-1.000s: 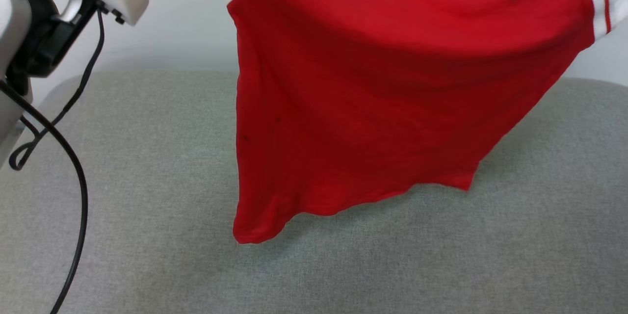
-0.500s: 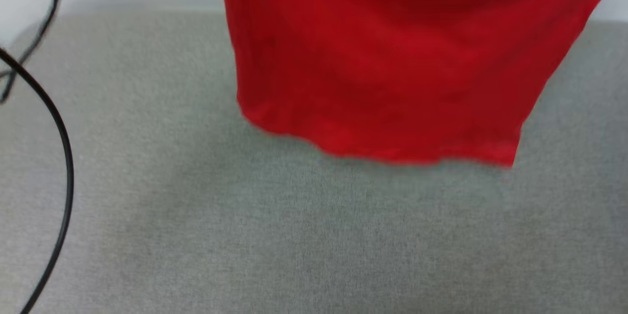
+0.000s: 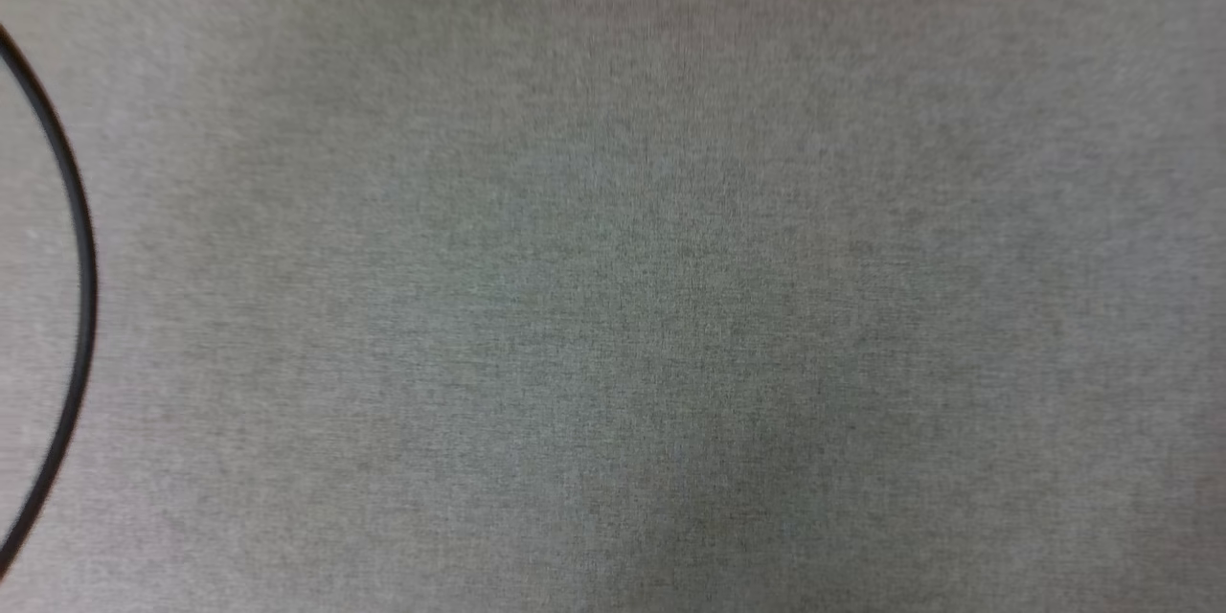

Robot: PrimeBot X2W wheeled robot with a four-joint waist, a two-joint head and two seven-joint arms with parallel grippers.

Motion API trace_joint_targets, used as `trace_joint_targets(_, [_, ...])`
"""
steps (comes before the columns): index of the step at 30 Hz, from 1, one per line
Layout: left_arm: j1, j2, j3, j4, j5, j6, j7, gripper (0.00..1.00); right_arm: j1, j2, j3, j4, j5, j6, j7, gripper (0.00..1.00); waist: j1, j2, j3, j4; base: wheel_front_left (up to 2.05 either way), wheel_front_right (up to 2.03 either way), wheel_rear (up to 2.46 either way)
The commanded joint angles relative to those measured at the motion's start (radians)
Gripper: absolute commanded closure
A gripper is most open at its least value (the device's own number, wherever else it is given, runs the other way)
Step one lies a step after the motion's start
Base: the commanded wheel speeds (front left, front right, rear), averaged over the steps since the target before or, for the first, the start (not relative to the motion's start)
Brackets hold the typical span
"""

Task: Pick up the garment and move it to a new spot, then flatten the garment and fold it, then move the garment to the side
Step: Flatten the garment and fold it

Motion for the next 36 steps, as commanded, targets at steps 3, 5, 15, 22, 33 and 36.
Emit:
trace_joint_targets(3, [-0.046, -0.013, 0.005, 0.046, 0.008, -0.006, -0.026, 1.0, -0.078, 0.021, 0.027, 0.068, -0.015, -0.001, -0.032, 1.0, -0.0003, 0.0, 0.078, -0.004, 0.0, 0.0, 0.0])
trace_joint_targets(5, [-0.056, -0.023, 0.009, 0.073, 0.003, -0.009, -0.044, 1.0, -0.104, 0.03, 0.049, 0.105, -0.014, -0.001, -0.054, 1.0, -0.0003, 0.0, 0.094, -0.004, 0.0, 0.0, 0.0])
trace_joint_targets(15, [0.071, -0.026, -0.002, 0.141, -0.02, -0.033, -0.106, 1.0, -0.027, 0.021, 0.199, 0.209, 0.047, -0.001, -0.171, 1.0, -0.0003, 0.0, 0.081, -0.007, 0.0, 0.0, 0.0])
trace_joint_targets(22, [0.26, 0.006, 0.005, 0.1, -0.052, -0.022, -0.129, 1.0, 0.134, -0.024, 0.329, 0.163, 0.152, -0.001, -0.191, 1.0, -0.0003, 0.0, 0.018, -0.007, 0.0, 0.0, 0.0])
trace_joint_targets(33, [0.701, 0.097, 0.027, -0.109, -0.128, 0.06, -0.136, 1.0, 0.505, -0.1, 0.433, 0.006, 0.258, -0.001, -0.21, 1.0, -0.0003, 0.0, -0.117, -0.003, 0.0, 0.0, 0.0])
trace_joint_targets(36, [0.8, 0.119, 0.03, -0.158, -0.144, 0.088, -0.136, 1.0, 0.578, -0.112, 0.433, -0.028, 0.271, -0.001, -0.207, 1.0, -0.0003, 0.0, -0.142, -0.007, 0.0, 0.0, 0.0])
